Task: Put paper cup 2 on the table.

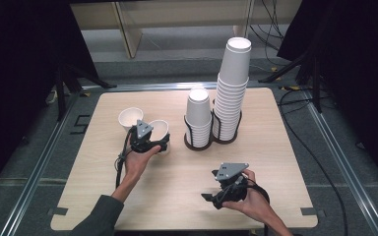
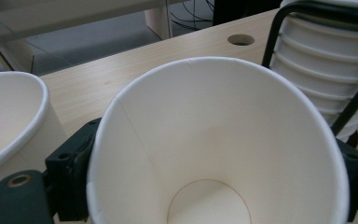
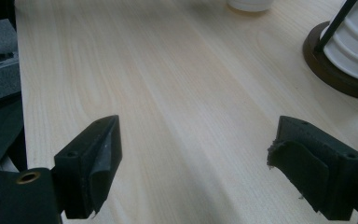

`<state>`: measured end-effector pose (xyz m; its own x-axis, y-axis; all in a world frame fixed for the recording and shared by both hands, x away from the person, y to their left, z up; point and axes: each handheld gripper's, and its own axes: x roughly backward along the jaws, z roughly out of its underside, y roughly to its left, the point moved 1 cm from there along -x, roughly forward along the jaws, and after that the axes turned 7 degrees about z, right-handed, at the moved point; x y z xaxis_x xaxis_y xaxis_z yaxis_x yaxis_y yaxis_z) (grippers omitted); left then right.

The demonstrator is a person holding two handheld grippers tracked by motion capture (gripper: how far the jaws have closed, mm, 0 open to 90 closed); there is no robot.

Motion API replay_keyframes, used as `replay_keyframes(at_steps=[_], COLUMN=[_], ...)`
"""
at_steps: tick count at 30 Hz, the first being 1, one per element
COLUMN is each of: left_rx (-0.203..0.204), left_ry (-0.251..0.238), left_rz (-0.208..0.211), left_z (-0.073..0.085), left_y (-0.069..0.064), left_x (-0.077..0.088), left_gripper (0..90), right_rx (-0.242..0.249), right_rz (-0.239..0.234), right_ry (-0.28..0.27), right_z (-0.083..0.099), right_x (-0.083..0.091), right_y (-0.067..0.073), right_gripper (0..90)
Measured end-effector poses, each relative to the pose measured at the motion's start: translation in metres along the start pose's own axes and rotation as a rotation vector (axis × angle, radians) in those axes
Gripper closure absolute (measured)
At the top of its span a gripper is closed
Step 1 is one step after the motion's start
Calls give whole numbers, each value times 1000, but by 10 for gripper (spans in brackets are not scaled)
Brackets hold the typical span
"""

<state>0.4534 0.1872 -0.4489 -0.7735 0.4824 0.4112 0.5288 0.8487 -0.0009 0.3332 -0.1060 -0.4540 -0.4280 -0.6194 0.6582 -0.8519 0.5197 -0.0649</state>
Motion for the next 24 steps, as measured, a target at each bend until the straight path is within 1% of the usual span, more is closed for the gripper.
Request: replay_keyframes(at_steps=[2,3,4,5,6,7,8,9,10,11,13,14,16,18,19,21,22,23,24], left_rx=[3,8,9,-1,-2,1,1,0,-6,-8,-2,-4,-7,-11,-12,-16,-12,-14,-10], left_ry=[6,-1,8,7,0,11,12,15,10,17,16,8,9,0,7,3,-2,7,4], left_rz=[-15,-16,-29,-41,-48,-54,-54,-66,-66,-75,-86,-80,-87,-86,-87,-85,-80,-78,-70], left_z=[0,1,1,1,1,2,2,3,3,3,3,3,4,6,7,8,10,11,13], left_y=[2,3,3,4,5,5,6,6,6,6,7,8,8,7,7,7,7,7,7], left_x=[-3,-5,-5,-6,-8,-8,-10,-10,-12,-12,-12,-13,-13,-13,-13,-13,-13,-13,-13], left_gripper=[128,128,127,126,125,124,122,120,118,113,104,97,87,80,78,71,71,73,79], right_rx=[2,1,1,15,18,19,19,22,23,24,24,24,25,24,24,27,37,37,29], right_rz=[-4,-4,-5,-9,-9,-11,-12,-13,-13,-14,-15,-16,-17,-18,-19,-20,-13,-12,-16], right_ry=[1,2,4,-2,-6,-8,-5,-4,-4,-4,-4,-4,-5,-5,-4,-5,-9,-9,-5], right_z=[0,0,0,0,0,0,0,0,0,0,0,0,0,0,0,0,0,-1,0], right_x=[0,0,0,-1,-1,-1,-1,-1,-1,-1,-1,-1,-1,-1,-1,-1,-1,-1,-1], right_y=[0,0,0,-1,0,0,0,0,0,0,1,1,1,1,1,1,0,0,1], right_gripper=[164,164,164,164,164,164,164,165,165,165,166,167,167,168,168,169,170,170,170])
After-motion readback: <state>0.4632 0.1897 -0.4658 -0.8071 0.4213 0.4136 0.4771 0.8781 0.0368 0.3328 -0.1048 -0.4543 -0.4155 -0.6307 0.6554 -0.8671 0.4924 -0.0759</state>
